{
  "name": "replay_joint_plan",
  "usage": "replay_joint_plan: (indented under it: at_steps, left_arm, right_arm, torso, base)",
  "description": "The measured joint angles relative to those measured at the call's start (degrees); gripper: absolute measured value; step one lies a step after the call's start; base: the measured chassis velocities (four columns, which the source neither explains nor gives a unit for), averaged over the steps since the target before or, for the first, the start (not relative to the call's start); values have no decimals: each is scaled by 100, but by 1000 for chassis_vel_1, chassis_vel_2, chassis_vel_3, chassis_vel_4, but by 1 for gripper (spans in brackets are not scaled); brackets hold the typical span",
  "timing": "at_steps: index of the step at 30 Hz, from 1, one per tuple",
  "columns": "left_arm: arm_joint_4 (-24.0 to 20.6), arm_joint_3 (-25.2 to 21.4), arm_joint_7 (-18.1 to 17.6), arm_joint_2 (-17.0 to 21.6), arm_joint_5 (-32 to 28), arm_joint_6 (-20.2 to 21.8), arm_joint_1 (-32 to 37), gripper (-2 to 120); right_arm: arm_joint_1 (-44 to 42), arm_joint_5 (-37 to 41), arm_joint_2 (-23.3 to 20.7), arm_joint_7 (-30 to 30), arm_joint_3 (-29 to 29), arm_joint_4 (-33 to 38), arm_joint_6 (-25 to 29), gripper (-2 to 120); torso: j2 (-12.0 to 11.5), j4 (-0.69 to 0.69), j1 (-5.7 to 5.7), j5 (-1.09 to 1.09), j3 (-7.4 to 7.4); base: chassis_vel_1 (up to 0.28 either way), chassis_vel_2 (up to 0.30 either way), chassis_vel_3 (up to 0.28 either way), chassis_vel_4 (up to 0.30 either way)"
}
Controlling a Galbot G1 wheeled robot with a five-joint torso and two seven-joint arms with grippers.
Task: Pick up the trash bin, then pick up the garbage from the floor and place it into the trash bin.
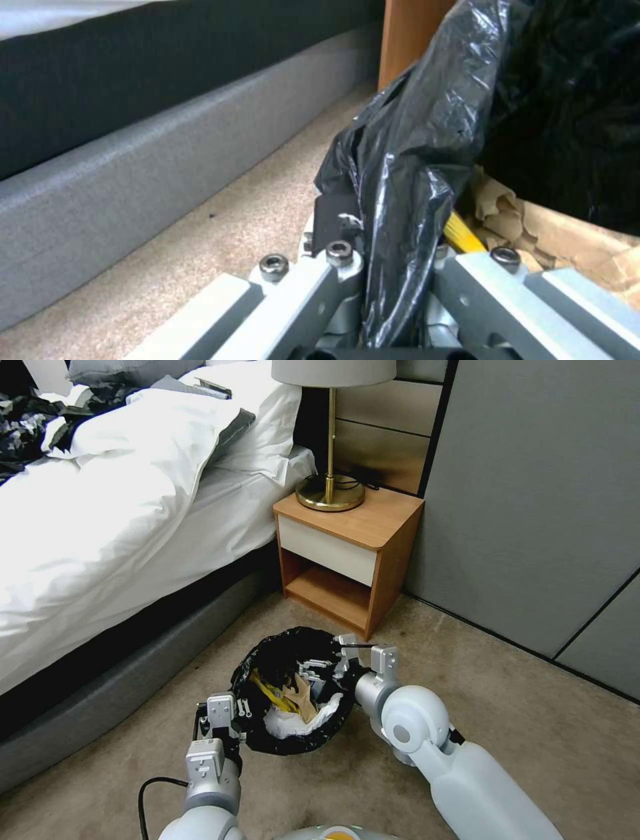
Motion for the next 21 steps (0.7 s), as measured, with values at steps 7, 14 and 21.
replay_joint_plan:
  at_steps: [7, 14, 21]
  left_arm:
    - [92, -95, 0, -7, -41, 18, -86, 0]
    - [366, -319, -119, -3, -78, 34, -204, 0]
    - [532, -366, -119, -6, -145, 69, -304, 0]
  right_arm:
    - [-237, -288, -112, -181, 1, 369, 73, 100]
    - [-686, -572, -267, -191, 411, 1193, 180, 100]
    - [-1191, -870, -304, -278, 473, 1889, 288, 100]
  torso:
    - [0, -1, 0, 0, 0]
    - [0, 4, 0, 4, -1]
    - [0, 0, 0, 6, -1]
  base:
    - [0, 0, 0, 0]
    - [0, 0, 0, 0]
    - [0, 0, 0, 0]
